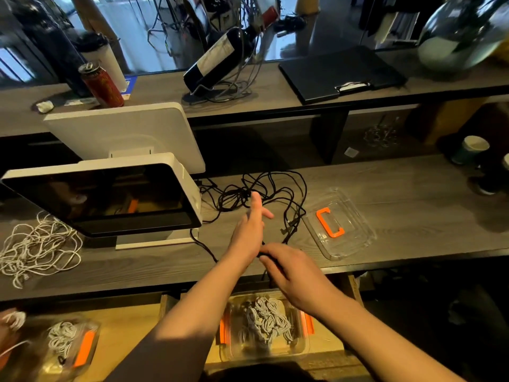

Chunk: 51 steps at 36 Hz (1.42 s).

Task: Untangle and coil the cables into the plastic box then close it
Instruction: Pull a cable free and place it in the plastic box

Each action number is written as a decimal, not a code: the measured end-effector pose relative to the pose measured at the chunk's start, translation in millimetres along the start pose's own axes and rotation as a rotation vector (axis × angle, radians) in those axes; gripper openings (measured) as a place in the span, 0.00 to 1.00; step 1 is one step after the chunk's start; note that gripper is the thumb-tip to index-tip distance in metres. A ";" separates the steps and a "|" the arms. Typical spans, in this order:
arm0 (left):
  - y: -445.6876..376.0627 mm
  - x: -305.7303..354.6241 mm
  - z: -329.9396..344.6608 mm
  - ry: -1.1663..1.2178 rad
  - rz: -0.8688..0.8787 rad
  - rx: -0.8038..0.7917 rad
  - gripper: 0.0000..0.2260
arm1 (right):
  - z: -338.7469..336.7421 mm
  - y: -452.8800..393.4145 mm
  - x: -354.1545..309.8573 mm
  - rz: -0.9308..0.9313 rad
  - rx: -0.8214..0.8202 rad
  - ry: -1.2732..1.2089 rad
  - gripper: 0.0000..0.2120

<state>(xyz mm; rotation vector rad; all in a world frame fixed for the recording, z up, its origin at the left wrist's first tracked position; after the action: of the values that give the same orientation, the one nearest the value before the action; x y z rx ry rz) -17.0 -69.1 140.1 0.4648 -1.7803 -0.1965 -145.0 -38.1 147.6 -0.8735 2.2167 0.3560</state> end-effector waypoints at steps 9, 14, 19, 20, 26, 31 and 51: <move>17.9 -8.0 3.6 0.295 -0.274 -0.612 0.43 | -43.2 -19.6 25.5 0.069 0.149 -0.051 0.17; 21.1 -7.0 1.8 0.283 -0.279 -0.798 0.31 | -55.2 -25.7 39.9 0.119 0.108 -0.134 0.18; 23.3 -1.7 -2.1 -0.028 -0.235 -0.798 0.22 | -59.5 -30.9 57.0 0.101 0.069 -0.327 0.14; 24.0 -0.6 -1.1 -0.070 -0.229 -0.799 0.23 | -59.9 -31.7 59.5 0.101 0.056 -0.342 0.13; 25.9 1.2 7.8 0.117 -0.251 -0.749 0.23 | -58.9 -32.1 66.9 0.109 0.024 -0.365 0.11; 22.3 -2.6 14.1 0.378 -0.209 -0.520 0.22 | -58.0 -29.1 76.2 0.134 0.083 -0.417 0.08; 4.5 10.0 3.7 0.919 0.015 -0.152 0.25 | -25.4 -6.6 89.6 0.285 -0.081 -0.556 0.17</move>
<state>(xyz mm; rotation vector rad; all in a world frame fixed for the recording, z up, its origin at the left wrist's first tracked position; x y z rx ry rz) -23.5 -69.5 149.7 0.3471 -0.8613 -0.0803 -199.8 -98.4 102.0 -0.4223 1.8065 0.7325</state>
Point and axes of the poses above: each hand's wrist, its own y-axis away from the middle knuckle, its own z-axis out of the palm, x = y × z, the point moved 2 cm from there along -y, towards the middle knuckle, and after that the axes turned 4 degrees about -x, right-handed, at the moved point
